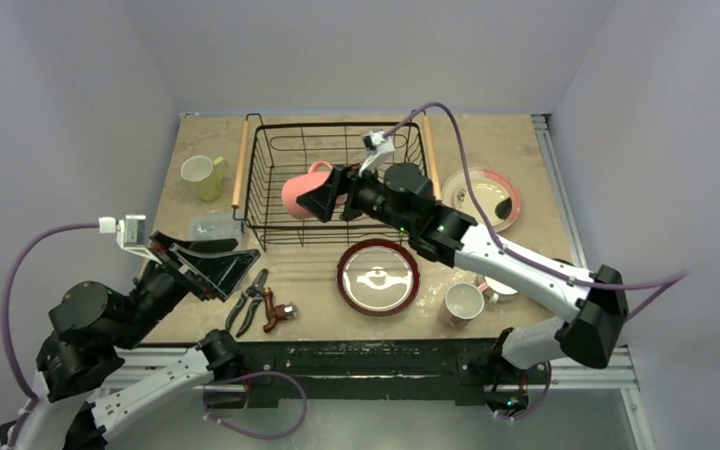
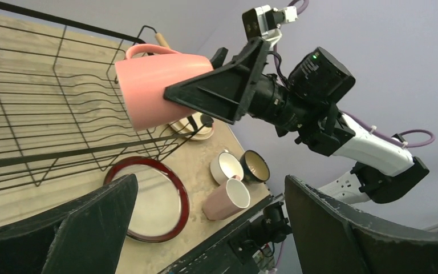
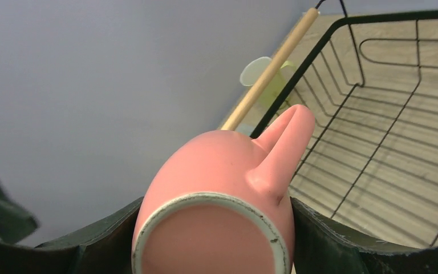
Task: Load the mixed dishes into the dish rack
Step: Turn the cup upside down in the dish rack.
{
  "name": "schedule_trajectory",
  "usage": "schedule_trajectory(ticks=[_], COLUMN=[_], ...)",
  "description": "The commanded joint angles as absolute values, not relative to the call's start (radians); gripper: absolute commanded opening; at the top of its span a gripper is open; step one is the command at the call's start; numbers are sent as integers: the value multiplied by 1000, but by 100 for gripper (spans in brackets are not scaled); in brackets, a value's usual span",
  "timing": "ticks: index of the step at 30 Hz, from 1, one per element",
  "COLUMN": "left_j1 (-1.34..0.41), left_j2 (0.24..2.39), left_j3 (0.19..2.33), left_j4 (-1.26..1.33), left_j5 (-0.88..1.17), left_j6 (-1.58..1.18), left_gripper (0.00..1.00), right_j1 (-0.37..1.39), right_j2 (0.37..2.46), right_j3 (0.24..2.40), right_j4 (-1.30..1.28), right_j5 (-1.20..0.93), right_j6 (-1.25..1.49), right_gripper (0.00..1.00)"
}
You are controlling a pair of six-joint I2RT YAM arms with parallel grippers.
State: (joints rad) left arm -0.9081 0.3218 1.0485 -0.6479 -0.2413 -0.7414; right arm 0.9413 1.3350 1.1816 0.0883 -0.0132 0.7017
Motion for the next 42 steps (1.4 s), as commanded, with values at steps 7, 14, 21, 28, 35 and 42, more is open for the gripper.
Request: schedule_trajectory(ticks=[7,14,21,28,35,42], left_j1=[-907,-907,-906,-908,-907,-907], left_j2=[290,266,271,257,215,222], left_j3=[1248,1262,1254,1252,1260,1270], left_j4=[-953,-996,-1003,-998,-1000,-988], left_j5=[-334,-346,-339,-353,-381,-377], left_j6=[-644,-636,-617,-571,-572,-578], left_gripper=[100,100,100,100,100,100], right_j1=[898,768,746,737,737,741], right_j2=[1710,2006,2173,2397,2466,2510], right_j3=[1600,1879,2016,2290,2329,2363], right_j4=[105,-20,-46,-218,-155,-89], right_j5=[60,-310,-380,-385,-299,-282], right_j6=[22,-191,-445,-583,-574,-564], right_gripper=[0,0,0,0,0,14])
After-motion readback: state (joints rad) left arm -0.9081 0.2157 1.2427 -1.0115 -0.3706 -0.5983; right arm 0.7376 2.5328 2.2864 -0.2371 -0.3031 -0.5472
